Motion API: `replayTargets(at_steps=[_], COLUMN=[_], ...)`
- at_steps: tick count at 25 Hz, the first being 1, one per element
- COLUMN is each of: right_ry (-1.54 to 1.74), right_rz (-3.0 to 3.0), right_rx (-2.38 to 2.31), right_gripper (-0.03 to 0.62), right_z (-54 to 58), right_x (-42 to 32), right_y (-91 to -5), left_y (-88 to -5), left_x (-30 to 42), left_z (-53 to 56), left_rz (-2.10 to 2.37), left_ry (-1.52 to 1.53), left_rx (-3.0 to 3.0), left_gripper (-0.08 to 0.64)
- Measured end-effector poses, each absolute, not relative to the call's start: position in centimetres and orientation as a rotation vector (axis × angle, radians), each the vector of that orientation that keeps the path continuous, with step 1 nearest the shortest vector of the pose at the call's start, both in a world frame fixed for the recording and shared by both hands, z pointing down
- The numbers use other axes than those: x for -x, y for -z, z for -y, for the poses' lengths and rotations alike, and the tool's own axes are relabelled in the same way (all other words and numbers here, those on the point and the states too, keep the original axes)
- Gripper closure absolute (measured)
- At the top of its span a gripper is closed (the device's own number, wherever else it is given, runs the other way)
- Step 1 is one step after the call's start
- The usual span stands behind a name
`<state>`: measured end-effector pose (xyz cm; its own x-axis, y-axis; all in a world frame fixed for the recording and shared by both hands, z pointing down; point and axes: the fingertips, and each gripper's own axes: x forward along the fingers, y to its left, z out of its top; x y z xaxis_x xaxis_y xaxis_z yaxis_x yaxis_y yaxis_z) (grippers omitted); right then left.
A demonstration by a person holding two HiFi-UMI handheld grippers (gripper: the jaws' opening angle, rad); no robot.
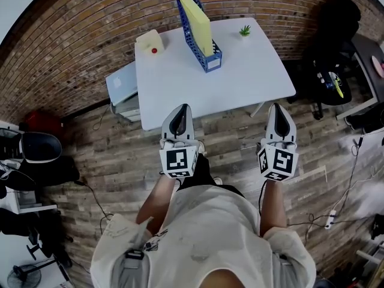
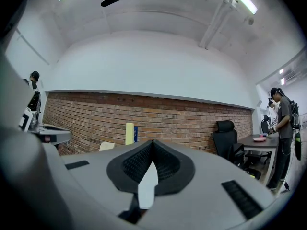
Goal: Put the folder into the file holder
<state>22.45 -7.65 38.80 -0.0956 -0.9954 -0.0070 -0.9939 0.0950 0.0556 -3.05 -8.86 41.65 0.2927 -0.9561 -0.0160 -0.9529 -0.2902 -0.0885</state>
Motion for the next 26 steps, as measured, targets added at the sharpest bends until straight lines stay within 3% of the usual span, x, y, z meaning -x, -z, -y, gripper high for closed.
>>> replayTargets(at_steps=[26], right_ry=[0.058], right_rz=[2.316], right_rx=[-2.028], right_gripper=[0.572], right_z=[6.8], right_x=[-21.6], right_y=[-39.8], left_y=[-42.0], left_x=[2.9], left_z=[8.4], left_rz=[-1.831], left_ry=[0.087], left_rx=[2.466], left_gripper=[0.552])
